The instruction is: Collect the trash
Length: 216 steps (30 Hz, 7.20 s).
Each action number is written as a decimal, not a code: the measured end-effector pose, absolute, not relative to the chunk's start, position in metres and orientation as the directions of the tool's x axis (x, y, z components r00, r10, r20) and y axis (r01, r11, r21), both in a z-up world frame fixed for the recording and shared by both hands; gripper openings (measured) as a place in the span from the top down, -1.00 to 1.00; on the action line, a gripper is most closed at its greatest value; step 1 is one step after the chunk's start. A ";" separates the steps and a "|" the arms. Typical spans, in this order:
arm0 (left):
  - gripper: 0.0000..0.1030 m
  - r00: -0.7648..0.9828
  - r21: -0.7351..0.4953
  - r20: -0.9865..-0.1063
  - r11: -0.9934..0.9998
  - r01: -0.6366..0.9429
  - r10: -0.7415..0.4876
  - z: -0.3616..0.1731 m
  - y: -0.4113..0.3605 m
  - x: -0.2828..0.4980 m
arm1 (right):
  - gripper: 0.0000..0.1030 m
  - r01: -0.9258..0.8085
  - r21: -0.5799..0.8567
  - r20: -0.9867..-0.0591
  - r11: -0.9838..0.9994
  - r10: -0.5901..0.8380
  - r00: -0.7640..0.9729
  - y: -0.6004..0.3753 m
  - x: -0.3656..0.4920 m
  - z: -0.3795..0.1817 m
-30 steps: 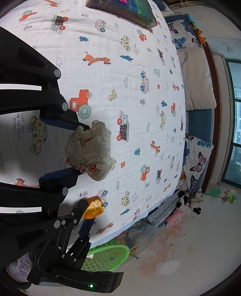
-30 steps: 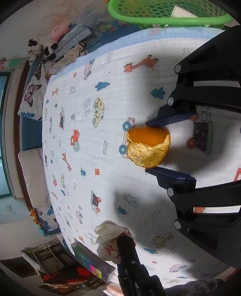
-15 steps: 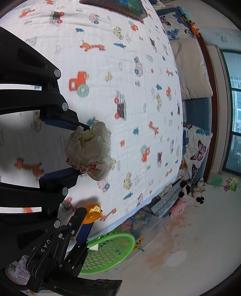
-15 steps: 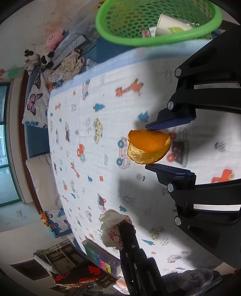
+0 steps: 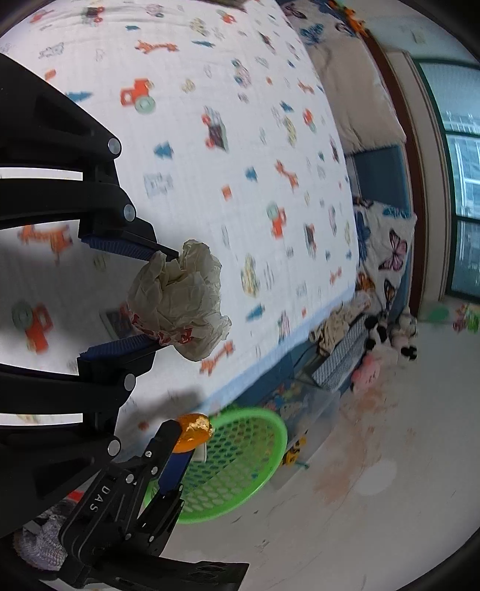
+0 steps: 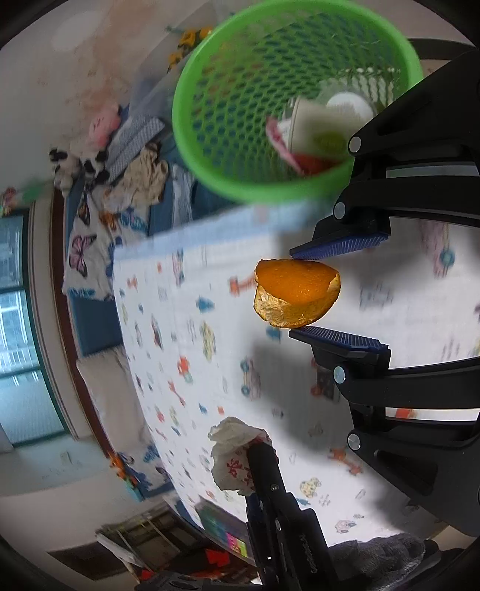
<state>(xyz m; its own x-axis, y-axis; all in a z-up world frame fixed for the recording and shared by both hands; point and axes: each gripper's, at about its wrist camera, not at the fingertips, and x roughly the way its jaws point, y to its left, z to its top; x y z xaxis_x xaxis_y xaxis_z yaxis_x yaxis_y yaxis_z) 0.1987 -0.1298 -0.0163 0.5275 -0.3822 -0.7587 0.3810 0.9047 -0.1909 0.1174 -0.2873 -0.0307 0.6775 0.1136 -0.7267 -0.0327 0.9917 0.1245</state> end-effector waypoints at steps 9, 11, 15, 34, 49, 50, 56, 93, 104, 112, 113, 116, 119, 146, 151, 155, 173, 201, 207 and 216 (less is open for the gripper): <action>0.26 0.507 -0.175 -0.749 0.866 0.468 -0.426 -0.005 -0.190 0.191 | 0.26 0.090 0.118 -0.723 0.989 0.023 0.691 -0.352 0.094 -0.027; 0.26 0.502 -0.170 -0.749 0.858 0.486 -0.433 -0.003 -0.203 0.189 | 0.26 0.114 0.117 -0.722 0.987 0.006 0.692 -0.365 0.090 -0.026; 0.26 0.495 -0.160 -0.747 0.843 0.514 -0.444 0.001 -0.226 0.187 | 0.26 0.159 0.118 -0.722 0.980 -0.026 0.691 -0.389 0.083 -0.026; 0.26 0.432 -0.126 -0.762 0.765 0.631 -0.482 -0.001 -0.312 0.175 | -0.05 0.295 0.162 -0.707 0.942 -0.098 0.701 -0.457 0.053 -0.026; 0.21 0.377 -0.138 -0.784 0.731 0.668 -0.493 -0.019 -0.354 0.170 | -0.28 0.321 0.203 -0.669 0.925 -0.108 0.735 -0.470 0.029 -0.012; 0.17 0.378 -0.138 -0.783 0.730 0.669 -0.494 -0.021 -0.355 0.171 | -0.31 0.321 0.205 -0.670 0.925 -0.106 0.735 -0.470 0.028 -0.012; -0.13 0.392 -0.129 -0.770 0.725 0.676 -0.503 -0.021 -0.355 0.169 | -0.37 0.323 0.208 -0.667 0.923 -0.108 0.737 -0.469 0.024 -0.013; -0.79 0.642 -0.082 -0.670 0.897 0.435 -0.372 0.022 -0.145 0.141 | -0.79 0.100 0.150 -0.636 0.984 0.019 0.771 -0.323 0.022 0.007; -0.81 0.687 -0.054 -0.665 0.936 0.348 -0.294 0.016 -0.079 0.115 | -0.88 0.030 0.146 -0.636 0.989 0.070 0.769 -0.272 0.023 0.006; -0.81 0.713 -0.044 -0.658 0.957 0.285 -0.243 0.010 -0.049 0.097 | -0.91 0.008 0.129 -0.643 0.992 0.077 0.762 -0.250 0.019 -0.002; -0.81 0.713 -0.046 -0.658 0.959 0.281 -0.241 0.009 -0.046 0.095 | -0.91 0.006 0.129 -0.643 0.992 0.079 0.762 -0.249 0.018 -0.002; -0.81 0.722 -0.045 -0.653 0.964 0.263 -0.228 0.007 -0.039 0.089 | -0.91 0.002 0.123 -0.640 0.992 0.078 0.765 -0.244 0.016 -0.002; -0.81 0.734 -0.033 -0.645 0.968 0.249 -0.211 0.007 -0.036 0.083 | -0.91 -0.006 0.126 -0.640 0.992 0.086 0.764 -0.241 0.014 -0.002; -0.81 0.810 0.004 -0.572 0.987 0.160 -0.129 0.017 -0.006 0.051 | -0.91 -0.064 0.098 -0.620 0.993 0.111 0.777 -0.213 0.003 0.004; -0.81 0.811 0.002 -0.572 0.988 0.156 -0.127 0.016 -0.005 0.048 | -0.91 -0.068 0.097 -0.620 0.993 0.114 0.776 -0.211 0.003 0.004; -0.81 0.813 0.001 -0.567 0.987 0.158 -0.130 0.016 -0.005 0.047 | -0.91 -0.067 0.098 -0.620 0.993 0.114 0.776 -0.210 0.003 0.004; -0.81 0.819 0.013 -0.557 0.985 0.174 -0.138 0.021 -0.015 0.042 | -0.91 -0.062 0.100 -0.611 0.993 0.110 0.784 -0.212 -0.002 0.006; -0.81 0.825 0.026 -0.546 0.982 0.188 -0.144 0.022 -0.025 0.040 | -0.91 -0.060 0.101 -0.609 0.993 0.109 0.786 -0.213 -0.004 0.005; -0.81 0.826 0.028 -0.545 0.982 0.187 -0.142 0.022 -0.025 0.040 | -0.91 -0.060 0.104 -0.610 0.993 0.111 0.784 -0.211 -0.004 0.004; -0.81 0.824 0.025 -0.548 0.981 0.192 -0.147 0.020 -0.027 0.038 | -0.91 -0.060 0.104 -0.611 0.993 0.111 0.783 -0.211 -0.004 0.004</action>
